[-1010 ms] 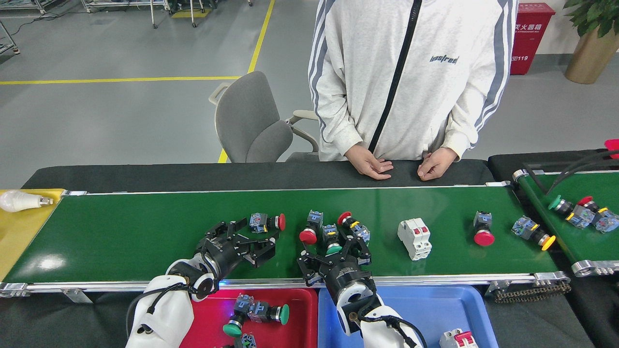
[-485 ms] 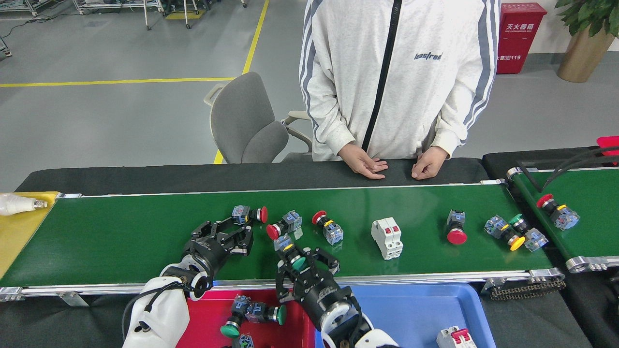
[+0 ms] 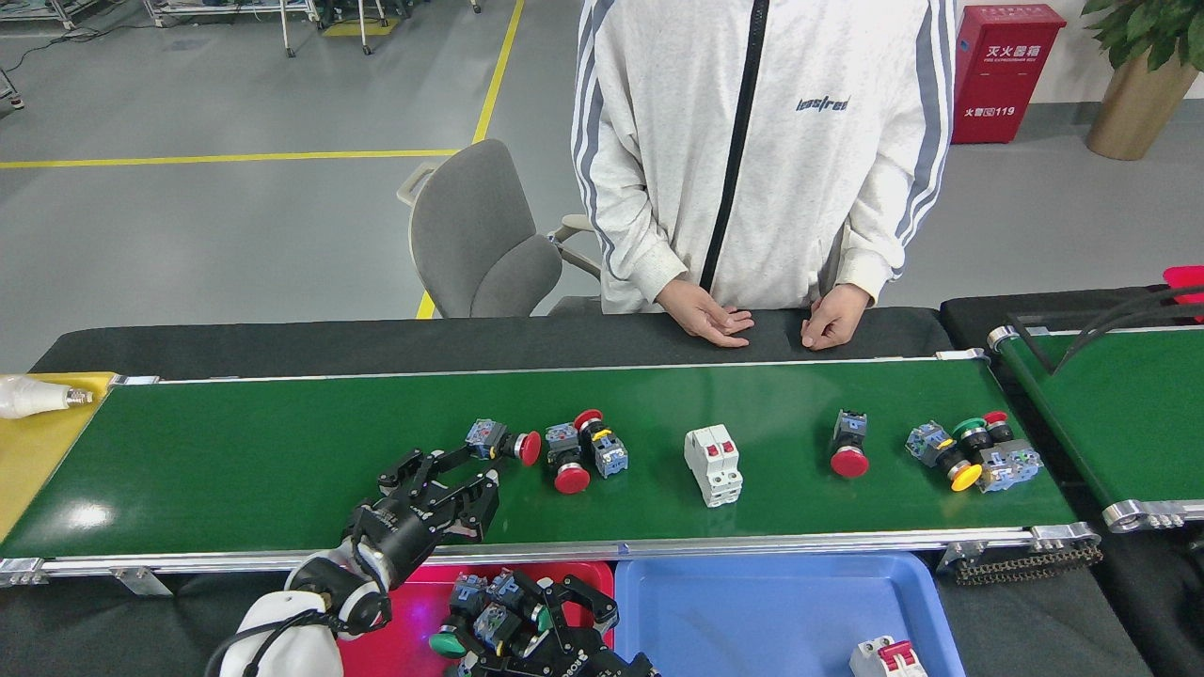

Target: Pick switch part from conveyor to tray

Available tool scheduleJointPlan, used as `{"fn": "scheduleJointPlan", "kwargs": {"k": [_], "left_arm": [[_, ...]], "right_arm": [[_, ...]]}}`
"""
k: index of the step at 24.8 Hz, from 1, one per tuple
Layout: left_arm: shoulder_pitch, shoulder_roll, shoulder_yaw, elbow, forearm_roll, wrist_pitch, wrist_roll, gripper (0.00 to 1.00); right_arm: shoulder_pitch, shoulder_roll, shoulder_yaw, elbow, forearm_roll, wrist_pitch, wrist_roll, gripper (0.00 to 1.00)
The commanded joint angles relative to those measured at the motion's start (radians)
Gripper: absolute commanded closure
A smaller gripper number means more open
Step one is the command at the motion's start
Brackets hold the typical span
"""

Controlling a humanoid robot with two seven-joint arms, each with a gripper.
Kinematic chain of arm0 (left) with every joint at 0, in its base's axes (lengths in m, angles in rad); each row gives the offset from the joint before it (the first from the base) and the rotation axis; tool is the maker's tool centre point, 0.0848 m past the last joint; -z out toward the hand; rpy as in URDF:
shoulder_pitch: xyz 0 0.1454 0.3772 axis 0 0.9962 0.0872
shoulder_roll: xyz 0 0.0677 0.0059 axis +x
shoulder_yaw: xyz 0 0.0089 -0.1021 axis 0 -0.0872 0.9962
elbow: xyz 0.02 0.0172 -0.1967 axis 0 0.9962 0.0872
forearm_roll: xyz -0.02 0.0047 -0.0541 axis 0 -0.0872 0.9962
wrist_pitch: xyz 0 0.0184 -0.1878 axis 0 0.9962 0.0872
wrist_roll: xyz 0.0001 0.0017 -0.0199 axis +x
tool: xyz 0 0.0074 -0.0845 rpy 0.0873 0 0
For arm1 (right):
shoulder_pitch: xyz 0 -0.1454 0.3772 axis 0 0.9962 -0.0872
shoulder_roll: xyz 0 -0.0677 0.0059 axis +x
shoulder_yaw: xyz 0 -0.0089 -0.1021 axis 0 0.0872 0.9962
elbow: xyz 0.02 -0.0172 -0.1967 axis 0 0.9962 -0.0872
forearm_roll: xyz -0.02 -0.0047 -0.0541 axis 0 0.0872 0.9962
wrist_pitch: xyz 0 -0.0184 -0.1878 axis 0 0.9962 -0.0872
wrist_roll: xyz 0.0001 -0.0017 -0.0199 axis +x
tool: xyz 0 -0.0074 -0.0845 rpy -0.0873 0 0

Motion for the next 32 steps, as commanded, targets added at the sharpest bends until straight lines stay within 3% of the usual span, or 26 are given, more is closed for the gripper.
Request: {"fn": "scheduleJointPlan", "kwargs": {"k": [1,3,4,5,6,7,8,11,15,18,20,23,30,31,32], "left_arm": [[0.037,0.032,0.043,-0.072,0.003,-0.123,0.001,0.88],[0.124,0.066,0.098,-0.155,0.011,-0.21,0.002,0.83],[0.173,0.075,0.133,-0.197,0.022,-0.21,0.001,0.72],[0.215,0.074,0.161,-0.229,0.026,-0.21,-0.001,0.56],[0.273,0.07,0.204,-0.275,0.026,-0.21,-0.004,0.31],[0.319,0.066,0.236,-0.315,0.026,-0.21,-0.004,0.13],[0.362,0.061,0.262,-0.347,0.028,-0.21,-0.004,0.02],[0.442,0.061,0.313,-0.396,0.037,-0.21,-0.003,0.0],[0.459,0.058,0.357,-0.404,0.037,-0.21,-0.003,0.0],[0.452,-0.02,0.498,-0.421,0.032,-0.21,-0.003,0.0],[0.445,-0.032,0.547,-0.425,0.025,-0.114,-0.006,0.0],[0.454,-0.028,0.567,-0.421,0.025,-0.019,-0.006,0.0],[0.445,-0.029,0.534,-0.43,0.023,-0.022,-0.009,0.0],[0.44,-0.031,0.5,-0.43,0.022,-0.022,-0.012,0.0],[0.423,-0.031,0.454,-0.43,0.02,-0.016,-0.013,0.0]], "right_arm": [[0.046,-0.054,-0.057,-0.086,-0.003,0.013,-0.03,0.0],[0.17,-0.059,-0.17,-0.145,-0.003,0.038,-0.068,0.0],[0.214,-0.057,-0.236,-0.155,-0.003,0.061,-0.087,0.0],[0.237,-0.053,-0.287,-0.155,-0.001,0.088,-0.104,0.01],[0.256,-0.037,-0.35,-0.153,-0.003,0.136,-0.133,0.01],[0.265,-0.025,-0.39,-0.153,-0.001,0.182,-0.151,0.01],[0.276,-0.025,-0.417,-0.153,-0.003,0.216,-0.162,0.01],[0.297,-0.025,-0.465,-0.15,-0.003,0.259,-0.165,0.01],[0.296,-0.019,-0.508,-0.145,-0.003,0.266,-0.157,0.01],[0.27,-0.01,-0.531,-0.116,0.002,0.311,-0.153,0.01],[0.199,-0.004,-0.523,-0.046,0.003,0.339,-0.145,0.01],[0.098,0.056,-0.52,0.068,0.008,0.374,-0.119,0.0],[-0.148,0.168,-0.514,0.385,0.008,0.415,-0.117,0.02],[-0.18,0.18,-0.514,0.428,0.008,0.421,-0.119,0.07],[-0.203,0.186,-0.513,0.457,0.008,0.424,-0.119,0.18]]}}
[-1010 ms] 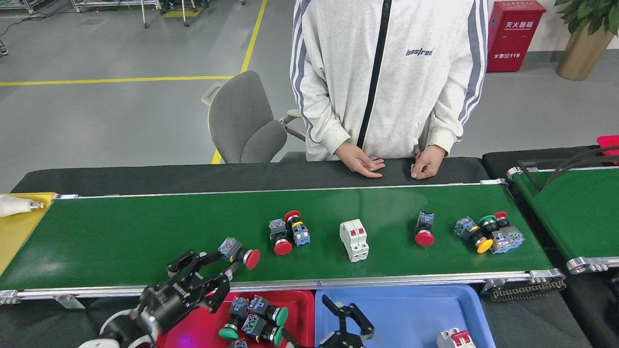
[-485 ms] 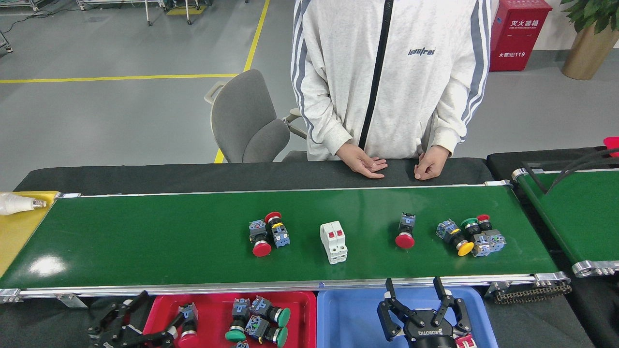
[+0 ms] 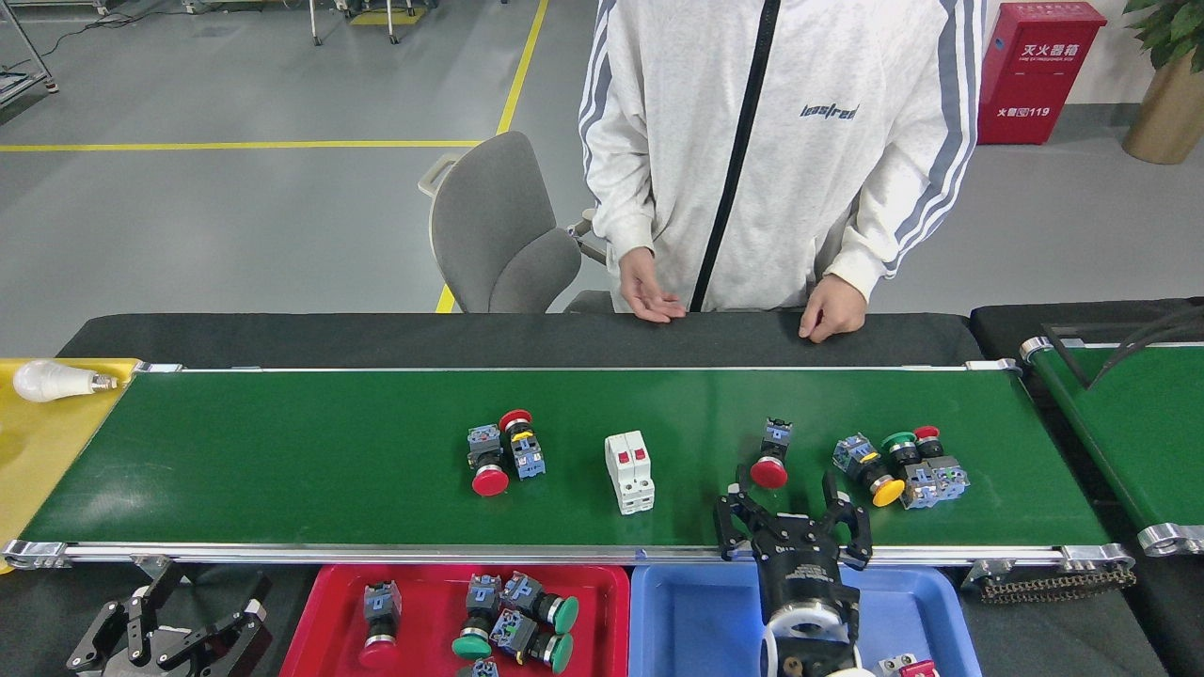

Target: Pick switch part from conveyor to tray

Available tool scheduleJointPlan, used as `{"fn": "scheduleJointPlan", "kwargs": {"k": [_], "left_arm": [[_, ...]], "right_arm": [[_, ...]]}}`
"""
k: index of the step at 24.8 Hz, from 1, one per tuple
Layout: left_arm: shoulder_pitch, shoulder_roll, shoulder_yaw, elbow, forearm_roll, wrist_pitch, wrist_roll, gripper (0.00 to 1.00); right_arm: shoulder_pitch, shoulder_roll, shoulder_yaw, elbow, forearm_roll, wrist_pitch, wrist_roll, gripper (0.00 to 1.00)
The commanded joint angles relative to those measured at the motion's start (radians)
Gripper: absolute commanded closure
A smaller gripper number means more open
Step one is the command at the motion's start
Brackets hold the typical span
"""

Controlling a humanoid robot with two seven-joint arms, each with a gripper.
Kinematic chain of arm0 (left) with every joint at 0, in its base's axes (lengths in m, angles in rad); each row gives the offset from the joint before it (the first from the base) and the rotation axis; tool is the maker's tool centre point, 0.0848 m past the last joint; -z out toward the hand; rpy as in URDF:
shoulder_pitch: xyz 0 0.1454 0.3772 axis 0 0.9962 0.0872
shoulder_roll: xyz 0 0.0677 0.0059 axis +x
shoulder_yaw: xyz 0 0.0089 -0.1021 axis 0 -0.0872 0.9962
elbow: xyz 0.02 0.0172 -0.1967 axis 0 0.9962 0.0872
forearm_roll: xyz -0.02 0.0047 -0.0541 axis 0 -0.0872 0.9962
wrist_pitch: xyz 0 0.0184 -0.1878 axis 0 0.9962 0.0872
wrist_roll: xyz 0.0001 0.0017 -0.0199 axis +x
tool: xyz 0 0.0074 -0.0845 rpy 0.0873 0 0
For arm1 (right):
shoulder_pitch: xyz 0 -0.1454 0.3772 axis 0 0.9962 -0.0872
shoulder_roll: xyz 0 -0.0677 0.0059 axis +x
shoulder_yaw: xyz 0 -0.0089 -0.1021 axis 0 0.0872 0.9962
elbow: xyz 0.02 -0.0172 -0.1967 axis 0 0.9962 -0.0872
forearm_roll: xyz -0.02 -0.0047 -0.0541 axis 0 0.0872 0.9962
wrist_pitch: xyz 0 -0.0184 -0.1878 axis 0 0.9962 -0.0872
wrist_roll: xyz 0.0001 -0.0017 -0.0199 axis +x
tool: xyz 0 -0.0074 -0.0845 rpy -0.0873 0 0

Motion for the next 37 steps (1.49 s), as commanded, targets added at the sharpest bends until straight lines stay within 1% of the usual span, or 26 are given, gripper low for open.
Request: {"fn": "scheduleJointPlan", "kwargs": {"k": [1,2,3,4,7,10,12,14,16,17,18,19,20,22,23,26,28,29,30,31,35,37], "left_arm": [[-0.042,0.003,-0.068,-0.015,-0.007,0.011,-0.001,0.0],[-0.071,-0.003,-0.113,-0.015,-0.024,0.028,-0.009,0.0],[-0.094,-0.005,-0.145,-0.015,-0.046,0.052,-0.023,0.0],[-0.122,-0.012,-0.179,-0.013,-0.075,0.089,-0.042,0.0],[-0.166,-0.023,-0.228,-0.002,-0.102,0.151,-0.055,0.0],[-0.203,-0.026,-0.257,0.039,-0.102,0.197,-0.075,0.0],[-0.236,-0.028,-0.259,0.077,-0.102,0.204,-0.096,0.0],[-0.251,-0.026,-0.256,0.119,-0.102,0.207,-0.104,0.0],[-0.271,-0.026,-0.256,0.159,-0.102,0.209,-0.104,0.0],[-0.28,-0.026,-0.254,0.177,-0.102,0.21,-0.104,0.0],[-0.291,-0.026,-0.252,0.192,-0.102,0.21,-0.104,0.0],[-0.3,-0.026,-0.252,0.205,-0.102,0.21,-0.104,0.0],[-0.314,-0.025,-0.252,0.222,-0.102,0.21,-0.104,0.0],[-0.343,-0.023,-0.256,0.258,-0.102,0.226,-0.104,0.0],[-0.357,-0.021,-0.257,0.277,-0.102,0.233,-0.104,0.0],[-0.389,-0.018,-0.257,0.33,-0.102,0.238,-0.104,0.0],[-0.394,-0.015,-0.252,0.347,-0.102,0.238,-0.104,0.0],[-0.394,-0.014,-0.251,0.352,-0.102,0.238,-0.104,0.0],[-0.394,-0.011,-0.248,0.355,-0.102,0.24,-0.104,0.0],[-0.392,-0.011,-0.243,0.361,-0.102,0.241,-0.104,0.0],[-0.41,-0.008,-0.242,0.409,-0.101,0.276,-0.104,0.0],[-0.433,0.005,-0.242,0.438,-0.101,0.302,-0.104,0.0]], "right_arm": [[-0.041,0.01,0.005,0.03,0.001,0.006,0.0,0.32],[-0.045,0.006,0.022,0.039,0.003,0.002,0.002,0.57],[-0.047,0.001,0.047,0.041,0.001,0.0,0.005,0.75],[-0.047,-0.014,0.074,0.041,0.0,-0.001,0.016,0.86],[-0.047,-0.026,0.103,0.039,-0.006,-0.003,0.023,0.94],[-0.039,-0.02,0.12,0.021,-0.003,-0.006,0.02,0.97],[-0.021,-0.026,0.188,-0.036,-0.003,-0.008,0.019,0.97],[0.021,-0.03,0.275,-0.119,-0.003,-0.023,0.019,0.97],[0.062,-0.056,0.37,-0.218,0.0,-0.058,0.02,0.97],[0.079,-0.076,0.419,-0.267,0.003,-0.07,0.02,0.94],[0.09,-0.089,0.474,-0.301,0.004,-0.075,0.02,0.83],[0.094,-0.091,0.524,-0.315,0.004,-0.073,0.02,0.56],[0.094,-0.091,0.584,-0.318,0.006,-0.073,0.014,0.0],[0.091,-0.085,0.659,-0.313,0.006,-0.073,0.013,0.0],[0.093,-0.082,0.668,-0.313,0.004,-0.073,0.013,0.0],[0.094,-0.074,0.663,-0.316,0.004,-0.067,0.014,0.0],[0.099,-0.077,0.639,-0.341,0.004,-0.061,0.011,0.0],[0.101,-0.086,0.605,-0.37,0.003,-0.054,0.01,0.0],[0.119,-0.103,0.544,-0.393,0.003,-0.038,0.008,0.0],[0.157,-0.117,0.481,-0.407,0.003,-0.027,0.005,0.0],[0.282,-0.138,0.272,-0.422,0.003,-0.024,-0.076,0.0],[0.315,-0.154,0.196,-0.421,0.003,-0.024,-0.082,0.0]]}}
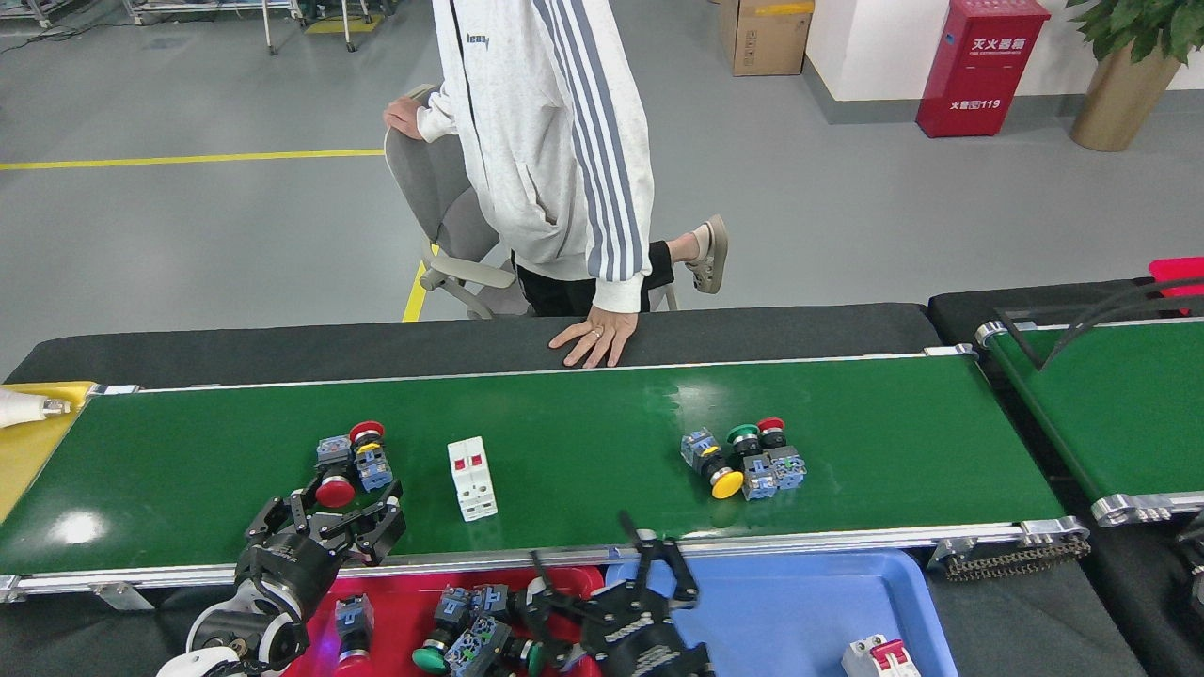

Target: Pick switch part from conveyor to tray

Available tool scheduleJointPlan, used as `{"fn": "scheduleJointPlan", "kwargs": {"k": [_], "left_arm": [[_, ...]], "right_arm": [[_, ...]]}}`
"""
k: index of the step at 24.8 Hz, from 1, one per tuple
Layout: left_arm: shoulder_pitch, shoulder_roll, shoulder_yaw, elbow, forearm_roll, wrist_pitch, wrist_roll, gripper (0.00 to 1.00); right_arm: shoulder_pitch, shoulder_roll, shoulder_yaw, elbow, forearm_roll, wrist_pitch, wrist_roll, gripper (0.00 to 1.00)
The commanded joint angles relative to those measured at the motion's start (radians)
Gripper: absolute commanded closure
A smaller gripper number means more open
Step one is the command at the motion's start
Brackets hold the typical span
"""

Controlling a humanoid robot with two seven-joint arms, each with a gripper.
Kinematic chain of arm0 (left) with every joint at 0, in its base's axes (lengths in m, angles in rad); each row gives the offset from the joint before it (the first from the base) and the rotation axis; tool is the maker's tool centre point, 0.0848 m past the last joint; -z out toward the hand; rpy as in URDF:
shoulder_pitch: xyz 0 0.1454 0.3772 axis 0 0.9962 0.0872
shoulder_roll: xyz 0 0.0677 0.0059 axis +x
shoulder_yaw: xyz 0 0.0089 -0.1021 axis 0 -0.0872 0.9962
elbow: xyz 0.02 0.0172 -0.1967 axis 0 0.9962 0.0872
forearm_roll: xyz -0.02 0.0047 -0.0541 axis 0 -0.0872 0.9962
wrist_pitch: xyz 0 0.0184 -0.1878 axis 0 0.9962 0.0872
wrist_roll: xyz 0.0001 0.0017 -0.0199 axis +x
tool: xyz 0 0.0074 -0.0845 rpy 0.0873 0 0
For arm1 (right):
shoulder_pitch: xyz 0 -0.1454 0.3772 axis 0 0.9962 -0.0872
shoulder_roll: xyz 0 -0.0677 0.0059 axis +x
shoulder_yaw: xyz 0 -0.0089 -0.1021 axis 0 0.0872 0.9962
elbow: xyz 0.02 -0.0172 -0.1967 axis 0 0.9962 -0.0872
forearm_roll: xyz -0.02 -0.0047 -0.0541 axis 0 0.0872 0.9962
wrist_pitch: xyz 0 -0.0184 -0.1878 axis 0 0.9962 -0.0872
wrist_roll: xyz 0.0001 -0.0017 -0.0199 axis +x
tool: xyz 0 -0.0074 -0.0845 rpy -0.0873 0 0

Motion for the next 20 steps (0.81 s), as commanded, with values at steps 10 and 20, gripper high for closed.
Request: {"fn": "scheduleJointPlan", "kwargs": {"k": [10,20], "left_arm": [[-0.141,0.024,-0.004,0.192,0.007,0.186,0.021,0.45],[-0.123,0.044,-0.003,0.108,0.039,0.026,0.095,0.87]], "right_arm": [[-0.087,-0.009,-0.087,0.065,0.0,0.002,0.015,0.0],[-0.222,0.084,-0.08,0.254,-0.001,-0.009,0.039,0.0]]}}
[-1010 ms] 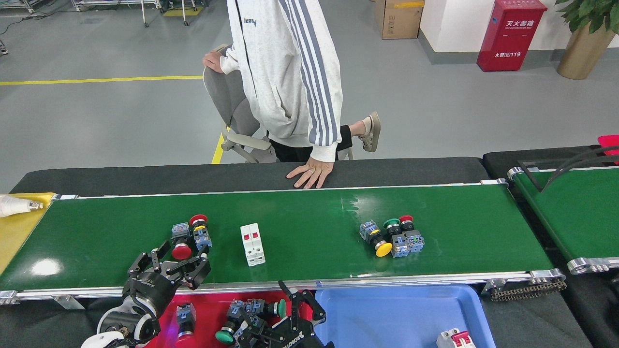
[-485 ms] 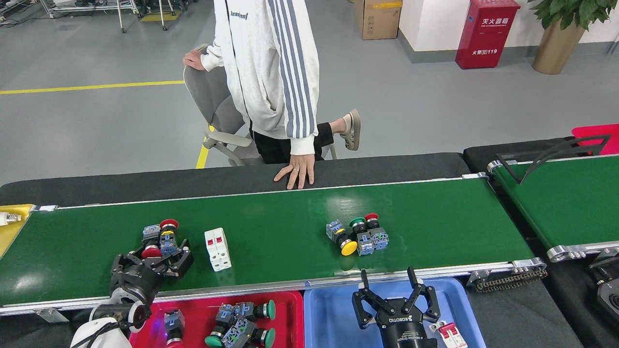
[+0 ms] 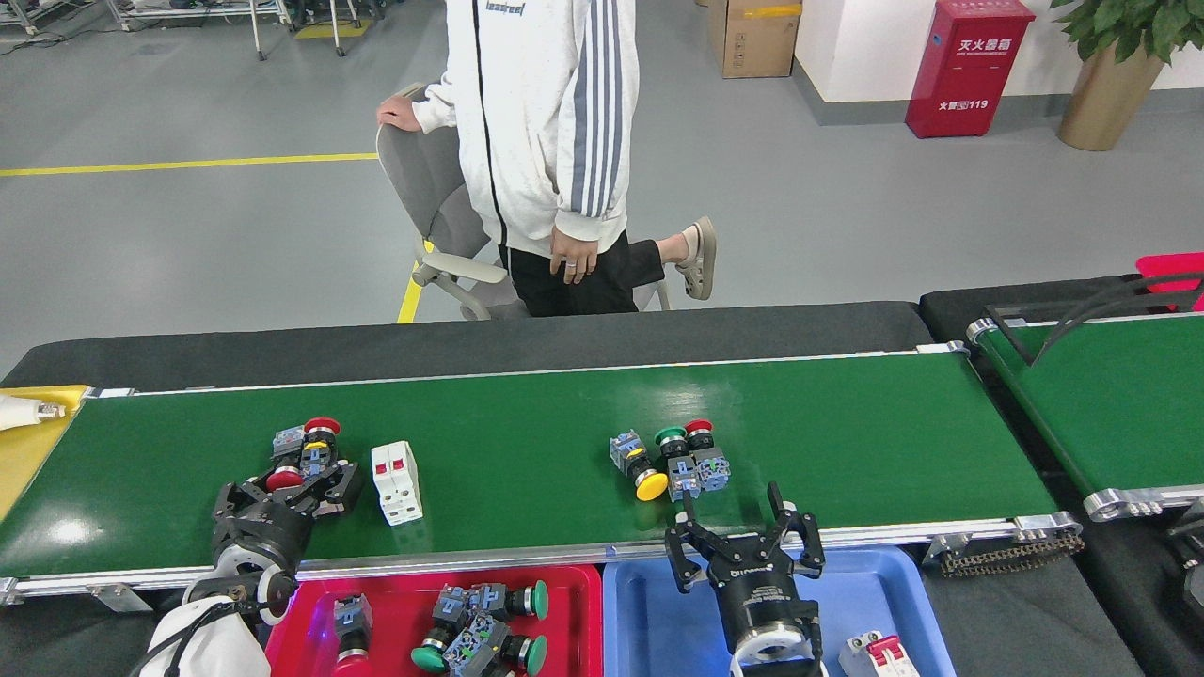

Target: Pick switch part from conveyor to tray

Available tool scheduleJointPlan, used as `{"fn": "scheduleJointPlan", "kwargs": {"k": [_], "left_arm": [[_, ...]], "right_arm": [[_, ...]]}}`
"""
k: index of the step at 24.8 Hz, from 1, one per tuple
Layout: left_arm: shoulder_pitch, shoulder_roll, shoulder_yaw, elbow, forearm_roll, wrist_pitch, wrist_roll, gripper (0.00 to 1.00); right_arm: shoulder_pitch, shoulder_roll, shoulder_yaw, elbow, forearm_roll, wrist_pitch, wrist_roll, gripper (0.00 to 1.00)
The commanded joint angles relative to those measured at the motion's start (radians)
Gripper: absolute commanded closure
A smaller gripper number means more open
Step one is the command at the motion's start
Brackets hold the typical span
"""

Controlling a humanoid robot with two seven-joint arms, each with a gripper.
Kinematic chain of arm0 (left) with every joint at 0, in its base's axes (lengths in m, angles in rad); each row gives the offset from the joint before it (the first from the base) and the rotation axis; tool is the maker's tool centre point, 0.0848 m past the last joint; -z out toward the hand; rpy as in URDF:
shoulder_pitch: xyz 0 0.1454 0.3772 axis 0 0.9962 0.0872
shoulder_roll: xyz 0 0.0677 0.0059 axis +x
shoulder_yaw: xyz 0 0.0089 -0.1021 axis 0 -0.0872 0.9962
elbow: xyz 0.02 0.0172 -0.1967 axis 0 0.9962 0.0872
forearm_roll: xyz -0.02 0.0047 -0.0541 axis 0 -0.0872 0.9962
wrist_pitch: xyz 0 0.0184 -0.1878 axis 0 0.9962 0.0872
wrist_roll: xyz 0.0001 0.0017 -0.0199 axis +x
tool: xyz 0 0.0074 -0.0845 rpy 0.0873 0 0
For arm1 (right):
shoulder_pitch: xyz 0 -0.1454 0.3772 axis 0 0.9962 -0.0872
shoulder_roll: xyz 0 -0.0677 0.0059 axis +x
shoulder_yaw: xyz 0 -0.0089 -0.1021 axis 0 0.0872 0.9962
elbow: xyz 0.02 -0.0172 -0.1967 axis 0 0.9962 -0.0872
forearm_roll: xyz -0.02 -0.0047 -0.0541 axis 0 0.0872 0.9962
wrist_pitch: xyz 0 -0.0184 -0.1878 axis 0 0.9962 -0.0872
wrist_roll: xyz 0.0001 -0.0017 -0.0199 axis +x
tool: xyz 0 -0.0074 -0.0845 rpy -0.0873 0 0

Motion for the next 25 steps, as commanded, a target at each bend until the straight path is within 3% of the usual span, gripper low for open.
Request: {"fn": "scheduleJointPlan", "kwargs": {"k": [1,3,7,9,12,14,18,19,21,25], "left_arm": [[0.009,0.041,0.008,-0.065,0.008,-0.094,0.017,0.87],[0.081,0.091,0.031,-0.143,0.029,-0.192,0.017,0.86],[0.34,0.162,0.102,-0.378,0.109,-0.55,0.017,0.84],[0.48,0.159,0.143,-0.487,0.135,-0.551,0.017,0.77],[0.613,0.139,0.142,-0.59,0.175,-0.551,0.009,0.38],[0.642,0.104,0.137,-0.62,0.172,-0.551,0.009,0.0],[0.639,0.044,0.142,-0.623,0.172,-0.551,0.009,0.0],[0.638,0.044,0.142,-0.622,0.172,-0.551,0.009,0.0],[0.622,0.038,0.153,-0.62,0.172,-0.551,0.009,0.0],[0.552,0.029,0.219,-0.614,0.166,-0.551,0.009,0.0]], "right_arm": [[-0.023,0.013,-0.001,0.009,0.001,-0.003,0.001,0.0],[-0.025,0.009,-0.003,0.011,0.001,0.002,0.001,0.0],[-0.04,0.008,-0.009,0.032,-0.007,0.003,0.001,0.0],[-0.063,0.019,-0.01,0.067,-0.007,0.003,0.001,0.0],[-0.103,0.045,-0.009,0.121,-0.008,0.003,0.001,0.0],[-0.146,0.066,-0.007,0.182,-0.008,0.003,0.001,0.0],[-0.247,0.1,0.002,0.327,-0.011,0.0,-0.001,0.06],[-0.261,0.1,0.014,0.356,-0.011,-0.001,-0.001,0.11],[-0.273,0.1,0.036,0.377,-0.013,-0.003,-0.001,0.32],[-0.273,0.1,0.068,0.38,-0.011,-0.034,0.001,0.87]]}}
